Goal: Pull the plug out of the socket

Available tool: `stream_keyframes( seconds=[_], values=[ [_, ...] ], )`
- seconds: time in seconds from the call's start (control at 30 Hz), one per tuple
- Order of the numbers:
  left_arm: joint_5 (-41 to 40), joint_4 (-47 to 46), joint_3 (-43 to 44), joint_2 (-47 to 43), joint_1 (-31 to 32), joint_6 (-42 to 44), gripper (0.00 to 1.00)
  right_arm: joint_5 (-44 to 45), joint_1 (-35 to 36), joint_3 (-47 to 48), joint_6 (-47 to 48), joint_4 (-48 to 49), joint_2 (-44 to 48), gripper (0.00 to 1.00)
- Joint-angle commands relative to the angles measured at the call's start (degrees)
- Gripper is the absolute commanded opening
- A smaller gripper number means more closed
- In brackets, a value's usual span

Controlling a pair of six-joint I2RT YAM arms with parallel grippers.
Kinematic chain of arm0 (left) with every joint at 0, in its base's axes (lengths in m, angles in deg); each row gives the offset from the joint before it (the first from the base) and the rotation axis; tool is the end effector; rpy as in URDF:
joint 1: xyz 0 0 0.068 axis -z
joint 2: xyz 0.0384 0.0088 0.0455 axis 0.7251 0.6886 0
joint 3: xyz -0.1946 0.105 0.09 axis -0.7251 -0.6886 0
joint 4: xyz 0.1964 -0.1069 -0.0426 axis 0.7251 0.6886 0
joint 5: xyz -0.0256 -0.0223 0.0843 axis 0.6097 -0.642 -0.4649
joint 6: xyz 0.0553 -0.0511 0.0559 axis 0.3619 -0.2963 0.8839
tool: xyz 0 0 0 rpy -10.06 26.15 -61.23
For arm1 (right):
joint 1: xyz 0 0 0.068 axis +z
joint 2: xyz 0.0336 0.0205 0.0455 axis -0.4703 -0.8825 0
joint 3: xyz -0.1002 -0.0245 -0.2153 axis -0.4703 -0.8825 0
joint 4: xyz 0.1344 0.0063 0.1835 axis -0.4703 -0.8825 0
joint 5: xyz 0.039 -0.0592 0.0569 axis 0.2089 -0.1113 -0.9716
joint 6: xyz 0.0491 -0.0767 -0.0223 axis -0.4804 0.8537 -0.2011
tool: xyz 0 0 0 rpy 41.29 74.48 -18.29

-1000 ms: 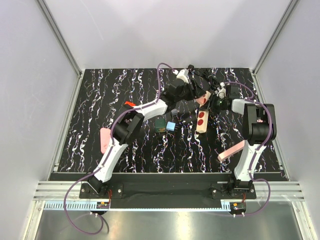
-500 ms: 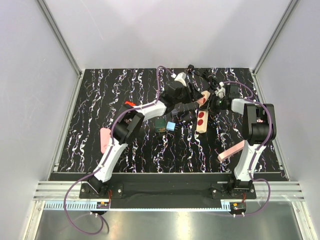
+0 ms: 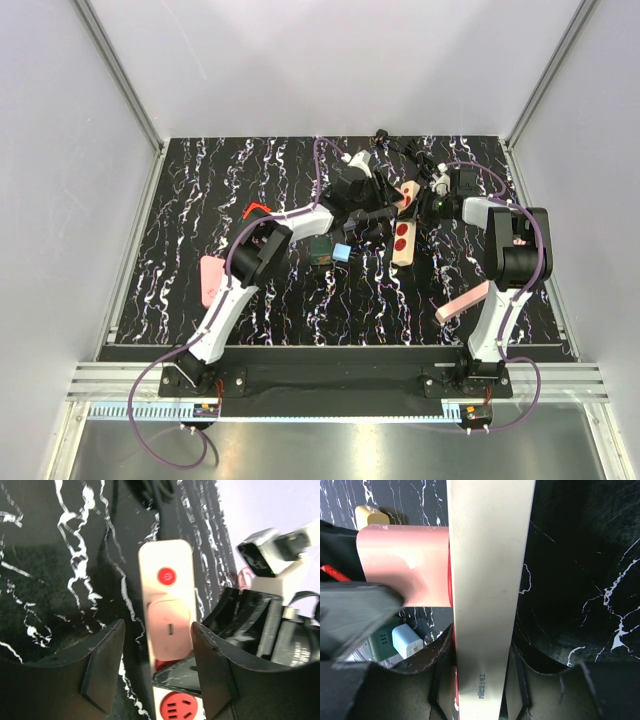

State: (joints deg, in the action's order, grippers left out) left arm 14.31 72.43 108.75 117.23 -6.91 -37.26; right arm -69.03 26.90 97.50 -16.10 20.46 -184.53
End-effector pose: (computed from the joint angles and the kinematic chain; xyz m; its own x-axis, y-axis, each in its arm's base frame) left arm 0.4130 -0.3622 0.1355 -0.7463 -0.3660 -0.5560 0.2964 0.5653 -0.7698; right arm 0.3892 0.0433 0.1034 -0.8675 0.2790 -0.4119 -0.0677 0.7540 0.6534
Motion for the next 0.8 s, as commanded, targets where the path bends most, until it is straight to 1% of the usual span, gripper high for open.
stream_keyframes(
  seconds=[0.0,0.17,0.43,0.57,0.67,0.73,0.77],
  values=[
    [1.52,-1.46,2.58,1.08,-0.20,-0.91,0.60,-2.89,0.80,2.57,1.14,2.39,3.98,0.00],
    [2.13,-1.99,3.64,2.22,-0.20,-2.32,0.57,-3.15,0.80,2.49,1.14,2.65,3.89,0.00],
    [3.01,-2.60,5.66,3.89,-0.11,-4.34,0.56,-3.33,0.88,2.57,1.14,2.83,3.98,0.00],
    [2.49,-3.22,5.66,4.34,-0.11,-5.40,0.42,-3.59,0.80,2.57,1.23,2.83,3.98,0.00],
    [1.78,-3.40,6.10,4.51,-0.11,-5.40,0.29,-3.51,0.88,2.75,1.32,2.83,3.89,0.00],
    [1.17,-1.83,7.50,4.08,-0.02,-3.92,0.16,-2.98,0.80,2.75,1.14,2.74,3.54,0.00],
    [0.56,-1.12,8.03,3.72,0.07,-2.86,0.05,-2.63,2.28,2.84,1.14,2.83,3.45,0.00]
  ],
)
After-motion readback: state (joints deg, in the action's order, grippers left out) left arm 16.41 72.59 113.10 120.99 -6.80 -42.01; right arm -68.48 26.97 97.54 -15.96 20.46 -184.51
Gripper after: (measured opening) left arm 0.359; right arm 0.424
